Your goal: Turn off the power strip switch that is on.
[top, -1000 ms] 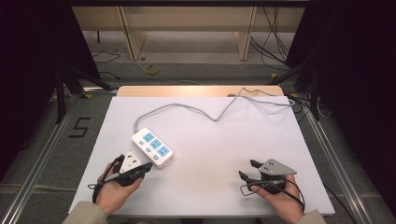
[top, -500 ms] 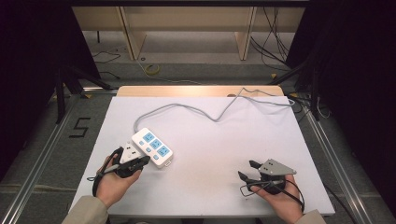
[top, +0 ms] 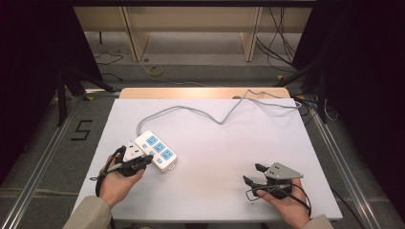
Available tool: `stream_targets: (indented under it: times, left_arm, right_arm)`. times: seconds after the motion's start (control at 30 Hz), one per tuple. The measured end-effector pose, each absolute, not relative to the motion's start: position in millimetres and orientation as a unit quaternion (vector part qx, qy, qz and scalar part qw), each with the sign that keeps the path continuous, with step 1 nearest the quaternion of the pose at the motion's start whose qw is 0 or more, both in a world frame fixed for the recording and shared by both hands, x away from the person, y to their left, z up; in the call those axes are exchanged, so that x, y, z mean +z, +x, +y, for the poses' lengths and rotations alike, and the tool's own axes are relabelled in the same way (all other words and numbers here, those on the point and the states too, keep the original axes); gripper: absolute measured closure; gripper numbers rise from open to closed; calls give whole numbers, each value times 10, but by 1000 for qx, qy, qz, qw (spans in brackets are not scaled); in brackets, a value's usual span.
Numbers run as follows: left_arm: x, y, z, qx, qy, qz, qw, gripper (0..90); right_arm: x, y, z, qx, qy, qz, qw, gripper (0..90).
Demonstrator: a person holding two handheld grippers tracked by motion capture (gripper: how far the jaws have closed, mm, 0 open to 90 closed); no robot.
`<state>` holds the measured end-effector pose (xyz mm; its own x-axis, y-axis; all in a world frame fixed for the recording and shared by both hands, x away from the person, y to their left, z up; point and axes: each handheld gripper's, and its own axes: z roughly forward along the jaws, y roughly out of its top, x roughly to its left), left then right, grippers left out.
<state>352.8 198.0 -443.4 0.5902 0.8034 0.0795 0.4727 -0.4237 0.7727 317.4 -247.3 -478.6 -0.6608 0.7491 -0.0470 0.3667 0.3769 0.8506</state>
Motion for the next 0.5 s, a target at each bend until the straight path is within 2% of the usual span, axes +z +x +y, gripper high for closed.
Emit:
stream_targets:
  times: [0.13, 0.5]
  left_arm:
    - [-4417, 3554, 1974, 227, 811, 396, 366, 895]
    - [-4391, 3612, 1954, 231, 814, 392, 361, 894]
  right_arm:
    - [-4793, 3170, -2459, 435, 345, 800, 226, 315]
    - [-4796, 3167, -2456, 433, 342, 800, 236, 321]
